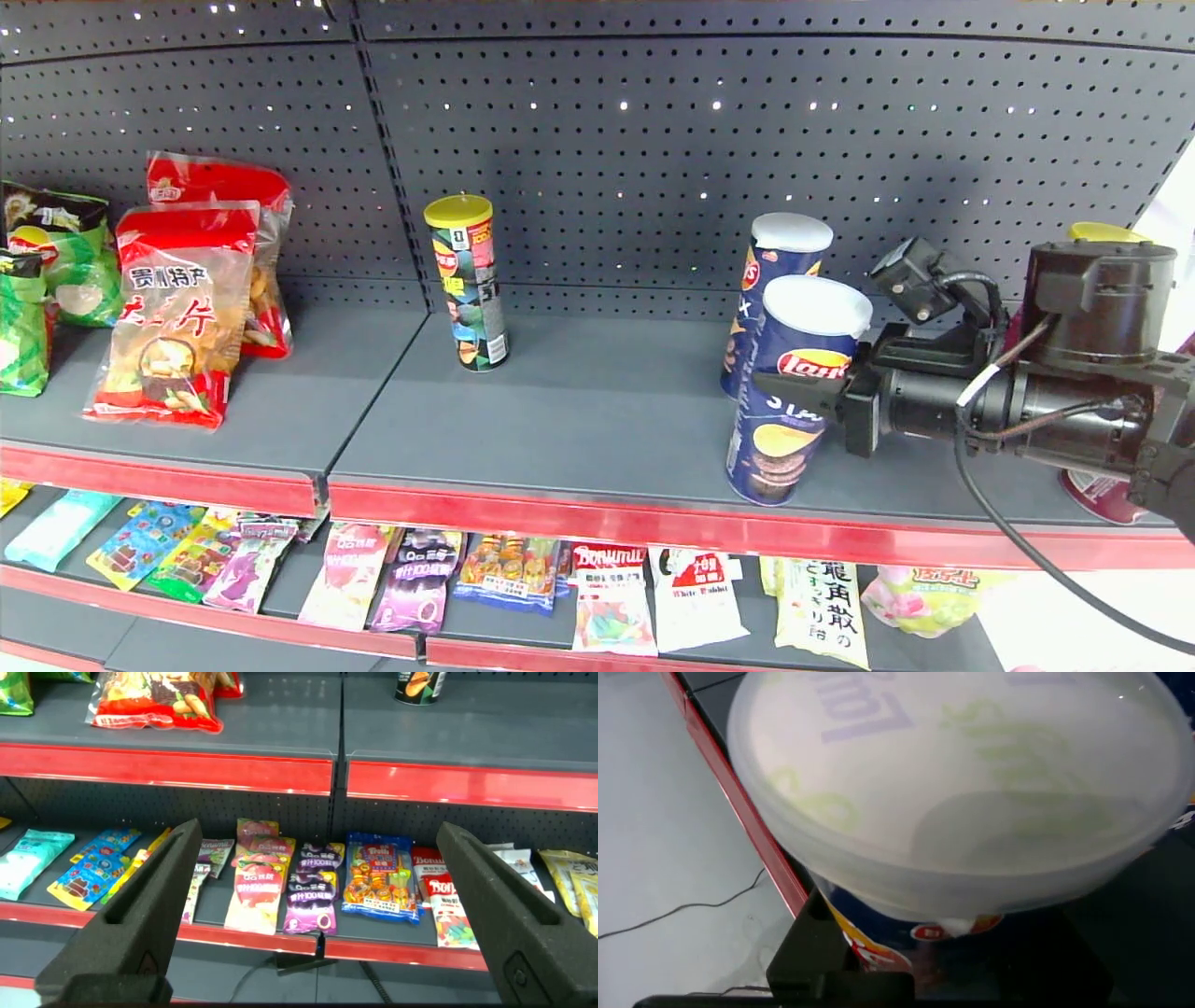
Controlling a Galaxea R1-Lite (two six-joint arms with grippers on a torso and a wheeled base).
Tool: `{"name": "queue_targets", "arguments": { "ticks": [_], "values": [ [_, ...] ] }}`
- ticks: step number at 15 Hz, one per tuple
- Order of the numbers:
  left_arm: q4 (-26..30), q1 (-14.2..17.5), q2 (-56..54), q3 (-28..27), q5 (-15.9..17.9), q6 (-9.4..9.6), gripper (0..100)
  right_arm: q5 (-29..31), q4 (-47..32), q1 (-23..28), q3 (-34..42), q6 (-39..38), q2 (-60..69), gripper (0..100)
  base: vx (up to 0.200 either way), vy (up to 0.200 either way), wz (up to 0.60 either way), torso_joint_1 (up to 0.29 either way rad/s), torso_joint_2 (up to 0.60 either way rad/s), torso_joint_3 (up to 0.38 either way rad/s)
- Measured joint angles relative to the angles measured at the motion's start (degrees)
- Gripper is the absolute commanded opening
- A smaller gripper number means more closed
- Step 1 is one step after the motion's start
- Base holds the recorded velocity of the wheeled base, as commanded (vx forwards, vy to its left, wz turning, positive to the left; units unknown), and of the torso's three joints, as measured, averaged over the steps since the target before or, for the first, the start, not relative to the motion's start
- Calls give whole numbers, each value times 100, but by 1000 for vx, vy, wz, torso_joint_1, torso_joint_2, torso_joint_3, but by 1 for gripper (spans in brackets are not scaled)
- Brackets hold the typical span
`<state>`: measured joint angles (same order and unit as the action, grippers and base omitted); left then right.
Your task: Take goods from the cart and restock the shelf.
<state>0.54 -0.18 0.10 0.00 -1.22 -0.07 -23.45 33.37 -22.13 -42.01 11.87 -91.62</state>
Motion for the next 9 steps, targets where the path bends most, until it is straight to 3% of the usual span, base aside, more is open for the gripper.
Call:
{"name": "queue_targets", "arguments": {
  "ticks": [5, 6, 9],
  "values": [
    [0, 0, 0, 0, 2, 0, 100, 2, 0, -9, 15, -2, -5, 0, 0, 0, 0, 0, 0, 0],
    [0, 0, 0, 0, 2, 0, 100, 2, 5, -9, 17, -2, -7, 100, 0, 0, 0, 0, 0, 0],
    [0, 0, 0, 0, 2, 0, 100, 0, -22, -9, 20, -28, 0, 100, 0, 0, 0, 0, 0, 0]
  ]
}}
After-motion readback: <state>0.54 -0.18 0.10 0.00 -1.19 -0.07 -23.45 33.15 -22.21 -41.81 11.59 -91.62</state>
